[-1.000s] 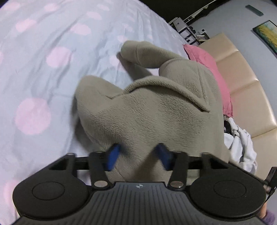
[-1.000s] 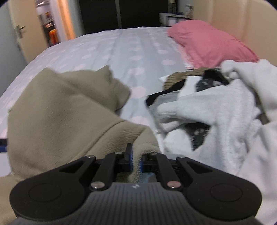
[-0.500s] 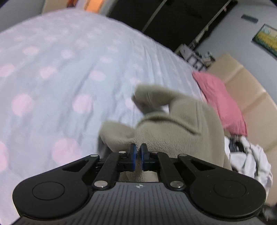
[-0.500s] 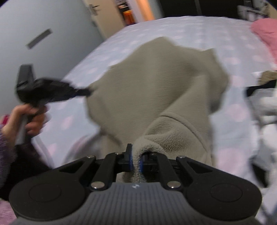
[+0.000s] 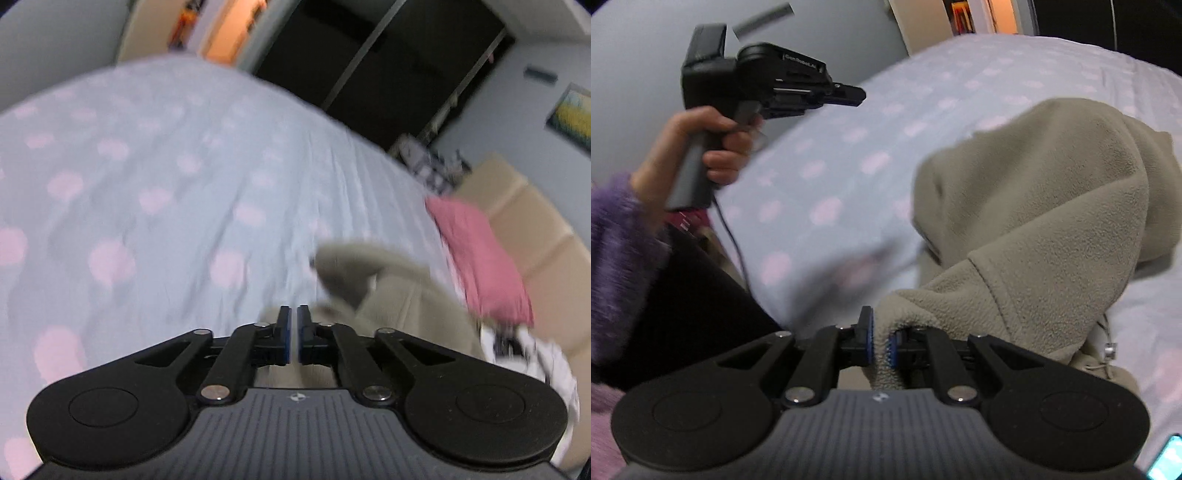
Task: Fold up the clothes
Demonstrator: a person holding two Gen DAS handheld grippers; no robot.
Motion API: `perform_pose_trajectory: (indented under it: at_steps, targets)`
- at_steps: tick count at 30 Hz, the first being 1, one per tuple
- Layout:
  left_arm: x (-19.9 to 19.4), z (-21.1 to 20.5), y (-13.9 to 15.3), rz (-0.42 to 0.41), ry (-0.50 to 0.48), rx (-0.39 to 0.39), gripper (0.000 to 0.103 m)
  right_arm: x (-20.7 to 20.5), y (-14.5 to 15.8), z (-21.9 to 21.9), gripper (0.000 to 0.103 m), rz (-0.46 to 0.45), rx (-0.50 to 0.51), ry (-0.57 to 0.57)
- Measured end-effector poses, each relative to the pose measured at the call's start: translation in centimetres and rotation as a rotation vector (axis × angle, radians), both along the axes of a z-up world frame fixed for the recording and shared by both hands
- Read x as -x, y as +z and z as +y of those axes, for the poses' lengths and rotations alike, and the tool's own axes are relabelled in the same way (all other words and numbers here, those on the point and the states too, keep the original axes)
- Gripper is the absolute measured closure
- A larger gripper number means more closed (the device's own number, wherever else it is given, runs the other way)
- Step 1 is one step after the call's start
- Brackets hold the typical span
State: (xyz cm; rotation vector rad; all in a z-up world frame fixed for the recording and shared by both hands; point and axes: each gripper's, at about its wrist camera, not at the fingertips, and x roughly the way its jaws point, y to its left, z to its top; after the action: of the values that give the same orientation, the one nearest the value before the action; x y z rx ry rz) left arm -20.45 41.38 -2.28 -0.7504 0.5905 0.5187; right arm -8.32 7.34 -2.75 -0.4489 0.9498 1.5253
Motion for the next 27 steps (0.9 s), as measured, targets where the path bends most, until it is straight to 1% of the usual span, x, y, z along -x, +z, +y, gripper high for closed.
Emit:
perform_pose_trajectory:
  at_steps: [1,2,3,4,5,6,7,8,12,15,17,19,22,25,27]
  targets:
    - [-0.2,-0.3,-0.7,0.020,-0.012,0.010,0.089,-0.2,-0.2,-0.3,0.088,-0.016,0.012,-0.003]
    - [-0.5,-0.6,-1.4,0.039,-0.026,0.020,0.083,-0.5,-0.2,-0.7,0.088,-0.027,0.024,-0.009]
    - [-0.7,-0.8,-2.0,0.056,-0.042,0.030,0.081,-0.9,-0.2,-1.3,0.086,-0.034,0.036,-0.016]
    - [-0.9,-1.0,-2.6,0.070,-0.056,0.041,0.079,-1.3,-0.1,-1.8,0.080,-0.041,0.048,-0.023]
    - [-0.9,-1.2,-3.1,0.079,-0.063,0.052,0.073,-1.6,0.0,-2.3,0.075,-0.046,0.062,-0.033]
    - [-0.8,-1.4,-3.5,0.087,-0.065,0.065,0.061,-2.0,0.1,-2.9,0.064,-0.048,0.078,-0.044]
    - [-0.7,-1.7,-4.0,0.094,-0.065,0.085,0.055,-2.4,0.3,-3.5,0.056,-0.050,0.097,-0.056]
    - [-0.8,-1.9,-4.6,0.098,-0.063,0.107,0.050,-2.7,0.4,-4.1,0.055,-0.054,0.116,-0.065]
    - [-1.1,-2.7,-6.8,0.106,-0.055,0.203,0.050,-4.5,1.4,-6.7,0.054,-0.083,0.180,-0.116]
    - [-1.9,-3.0,-8.3,0.115,-0.058,0.253,0.050,-6.8,2.1,-8.6,0.054,-0.055,0.219,-0.159]
    - [-2.3,-3.2,-8.9,0.127,-0.052,0.254,0.050,-8.3,2.7,-9.4,0.053,-0.042,0.242,-0.188]
    - [-2.7,-3.3,-9.2,0.135,-0.039,0.239,0.050,-9.5,3.3,-10.1,0.032,-0.058,0.252,-0.217]
    - [-3.4,-3.4,-9.8,0.138,-0.027,0.234,0.049,-11.8,4.4,-11.1,0.031,-0.082,0.257,-0.267]
    - [-4.2,-3.4,-10.2,0.139,-0.026,0.229,0.049,-14.7,5.3,-11.3,0.031,-0.139,0.227,-0.346]
    - [-4.6,-3.4,-10.2,0.139,-0.026,0.223,0.050,-17.1,5.1,-10.8,0.031,-0.120,0.182,-0.417]
